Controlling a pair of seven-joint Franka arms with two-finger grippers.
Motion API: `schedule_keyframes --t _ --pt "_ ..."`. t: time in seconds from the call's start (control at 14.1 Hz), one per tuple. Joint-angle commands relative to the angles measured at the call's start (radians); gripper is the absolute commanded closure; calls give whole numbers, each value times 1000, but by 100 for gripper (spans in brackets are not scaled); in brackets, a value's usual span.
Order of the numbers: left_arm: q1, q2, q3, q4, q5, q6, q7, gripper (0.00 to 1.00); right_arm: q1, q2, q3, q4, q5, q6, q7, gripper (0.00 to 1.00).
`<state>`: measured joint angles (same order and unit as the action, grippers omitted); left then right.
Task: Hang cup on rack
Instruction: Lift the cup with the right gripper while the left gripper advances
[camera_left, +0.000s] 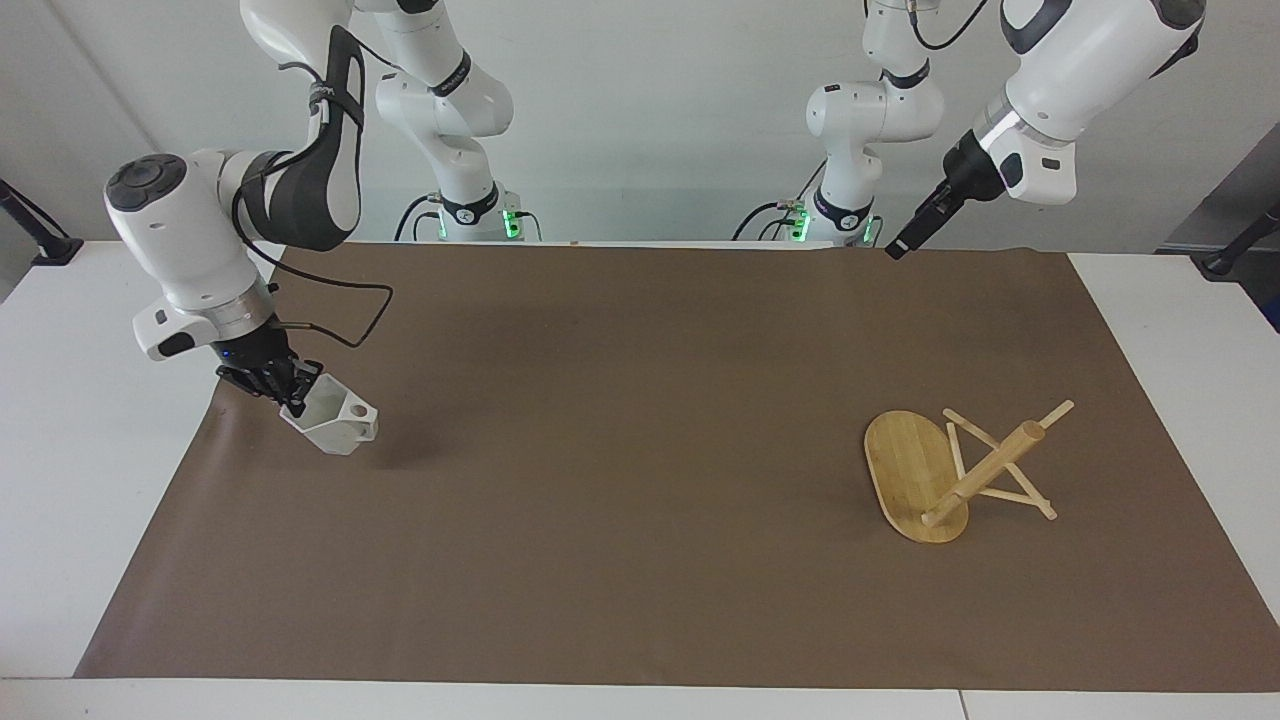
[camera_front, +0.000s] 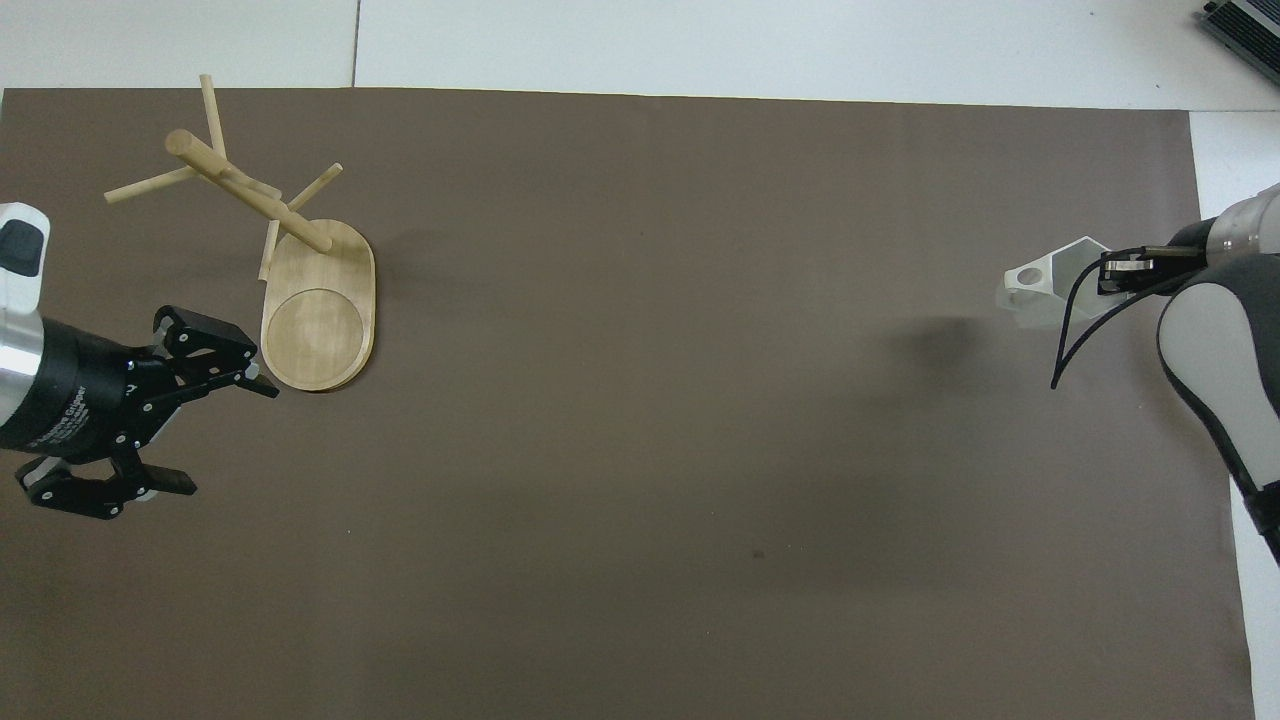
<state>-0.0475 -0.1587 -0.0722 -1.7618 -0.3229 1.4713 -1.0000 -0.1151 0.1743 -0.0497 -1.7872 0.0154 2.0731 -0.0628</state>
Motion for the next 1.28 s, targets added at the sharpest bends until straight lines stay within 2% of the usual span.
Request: schedule_keyframes --t 0.0,0.35,0.78,0.99,1.21 --pt "44 -38 12 -47 -111 -5 -116 0 -3 -13 7 38 -5 -66 24 100" --pt "52 -50 12 -77 -238 47 -281 0 -3 -19 22 138 -5 -220 70 100" --pt "49 -94 11 -186 -389 231 -442 0 0 -84 37 150 -6 -320 70 100" --pt "54 -97 12 -192 -464 245 -462 0 0 -102 39 160 -6 -361 69 100" --pt "61 -104 11 -215 -528 276 -463 0 0 -104 69 219 -3 -461 70 100"
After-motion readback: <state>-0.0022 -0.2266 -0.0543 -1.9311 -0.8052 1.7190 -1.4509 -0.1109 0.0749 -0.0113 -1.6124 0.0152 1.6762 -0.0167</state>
